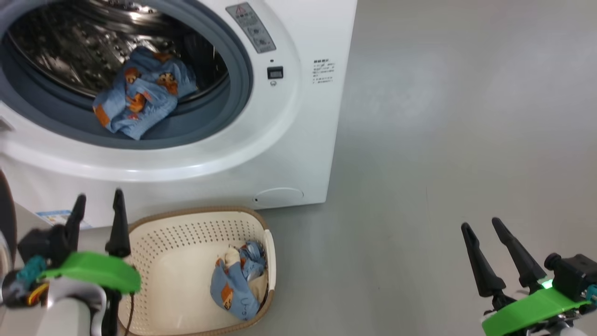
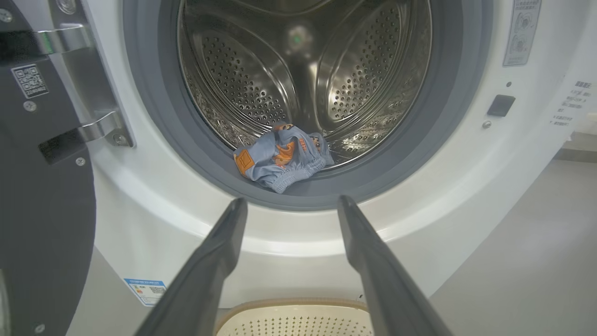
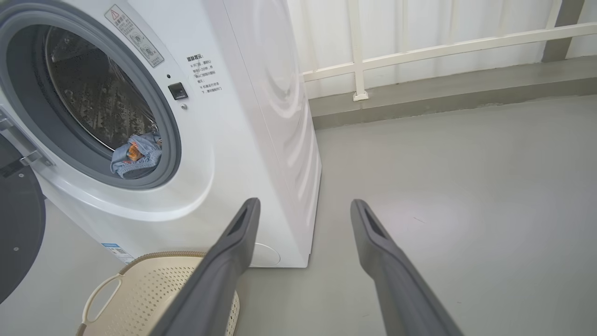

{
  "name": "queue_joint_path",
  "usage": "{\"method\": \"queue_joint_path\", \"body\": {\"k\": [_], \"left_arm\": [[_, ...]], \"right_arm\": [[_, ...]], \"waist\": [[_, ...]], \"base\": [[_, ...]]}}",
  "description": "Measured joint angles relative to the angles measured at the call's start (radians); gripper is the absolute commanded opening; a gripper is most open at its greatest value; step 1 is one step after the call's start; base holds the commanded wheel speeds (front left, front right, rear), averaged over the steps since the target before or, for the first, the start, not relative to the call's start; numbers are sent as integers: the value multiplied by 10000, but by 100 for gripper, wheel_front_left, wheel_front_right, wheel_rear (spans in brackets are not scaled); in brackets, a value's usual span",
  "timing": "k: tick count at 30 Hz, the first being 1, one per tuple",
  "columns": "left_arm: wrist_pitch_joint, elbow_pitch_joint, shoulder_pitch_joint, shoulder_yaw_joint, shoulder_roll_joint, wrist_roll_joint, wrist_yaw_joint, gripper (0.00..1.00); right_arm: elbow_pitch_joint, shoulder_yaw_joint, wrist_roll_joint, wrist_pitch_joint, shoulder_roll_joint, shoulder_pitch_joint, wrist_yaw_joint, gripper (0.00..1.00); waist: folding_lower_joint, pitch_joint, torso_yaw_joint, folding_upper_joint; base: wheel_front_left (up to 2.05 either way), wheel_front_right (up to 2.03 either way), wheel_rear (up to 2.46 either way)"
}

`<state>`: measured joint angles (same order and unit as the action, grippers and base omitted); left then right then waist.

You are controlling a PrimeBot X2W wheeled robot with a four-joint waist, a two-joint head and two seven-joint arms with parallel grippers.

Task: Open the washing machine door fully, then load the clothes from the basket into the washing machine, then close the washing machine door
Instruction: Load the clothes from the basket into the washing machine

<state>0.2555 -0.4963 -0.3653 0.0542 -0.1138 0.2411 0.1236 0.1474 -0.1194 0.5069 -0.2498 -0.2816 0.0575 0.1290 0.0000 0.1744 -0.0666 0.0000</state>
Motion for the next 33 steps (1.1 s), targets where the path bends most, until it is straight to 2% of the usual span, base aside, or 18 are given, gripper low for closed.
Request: {"method": "queue_joint_path", "body": {"k": [6,21,33], "left_arm": [[-2,798,1109,510,161,-253,2,100],[-2,2775,3530,903,575,-548,56,100],[-2,3135,3860,1076,679,-606,56,100]], "right_arm": [[-10,96,54,0,-84,-418,0,100],[-150,593,52,0,-102,-1161,0,100],[-178,675,52,0,-59,-1201,0,100]], "waist": [[0,-399,7,0],[0,-786,139,0],[0,-832,113,0]], "base": [[0,0,0],[0,0,0],[0,0,0]]}}
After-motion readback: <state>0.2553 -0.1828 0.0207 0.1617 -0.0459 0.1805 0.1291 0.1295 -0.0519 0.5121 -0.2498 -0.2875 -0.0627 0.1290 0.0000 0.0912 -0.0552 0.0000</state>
